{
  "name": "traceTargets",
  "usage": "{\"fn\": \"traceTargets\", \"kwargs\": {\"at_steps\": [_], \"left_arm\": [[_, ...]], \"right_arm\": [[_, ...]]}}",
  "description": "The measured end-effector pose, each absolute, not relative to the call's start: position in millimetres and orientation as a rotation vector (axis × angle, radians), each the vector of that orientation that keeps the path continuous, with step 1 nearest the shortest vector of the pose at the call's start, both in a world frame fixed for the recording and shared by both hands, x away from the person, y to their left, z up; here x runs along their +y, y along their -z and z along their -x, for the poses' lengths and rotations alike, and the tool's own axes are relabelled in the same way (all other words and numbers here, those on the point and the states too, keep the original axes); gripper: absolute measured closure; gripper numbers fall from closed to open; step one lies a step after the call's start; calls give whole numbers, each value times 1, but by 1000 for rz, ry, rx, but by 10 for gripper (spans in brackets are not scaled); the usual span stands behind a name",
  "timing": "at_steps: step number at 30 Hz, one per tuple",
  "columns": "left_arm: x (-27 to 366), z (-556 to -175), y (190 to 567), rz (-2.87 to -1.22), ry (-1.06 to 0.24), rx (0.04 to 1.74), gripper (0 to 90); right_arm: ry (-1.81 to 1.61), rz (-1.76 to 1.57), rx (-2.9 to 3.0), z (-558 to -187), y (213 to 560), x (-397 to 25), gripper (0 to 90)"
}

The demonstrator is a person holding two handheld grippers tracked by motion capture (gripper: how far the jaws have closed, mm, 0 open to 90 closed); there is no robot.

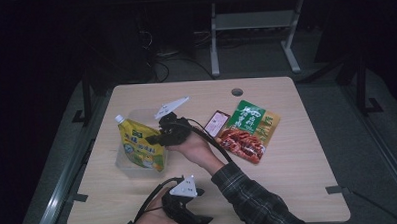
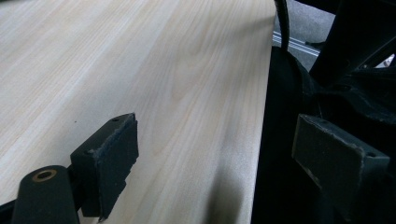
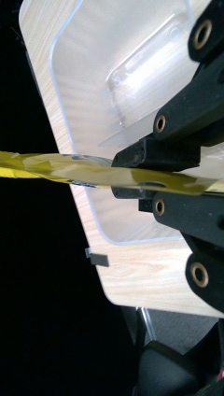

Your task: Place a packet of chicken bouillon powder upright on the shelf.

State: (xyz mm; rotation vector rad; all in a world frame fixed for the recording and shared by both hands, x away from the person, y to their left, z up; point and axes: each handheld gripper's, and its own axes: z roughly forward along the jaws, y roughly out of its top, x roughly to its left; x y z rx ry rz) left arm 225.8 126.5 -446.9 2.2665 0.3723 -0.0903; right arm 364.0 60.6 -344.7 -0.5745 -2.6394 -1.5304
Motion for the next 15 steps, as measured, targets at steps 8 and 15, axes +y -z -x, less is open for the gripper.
{"fn": "traceTargets", "kwargs": {"at_steps": [8, 15], "left_arm": [[127, -225, 447, -2261, 87, 388, 139], [128, -226, 447, -2260, 91, 388, 140]], "right_arm": [[1476, 534, -2704, -359, 351, 57, 650], [1528, 623, -2719, -360, 343, 42, 366]]}}
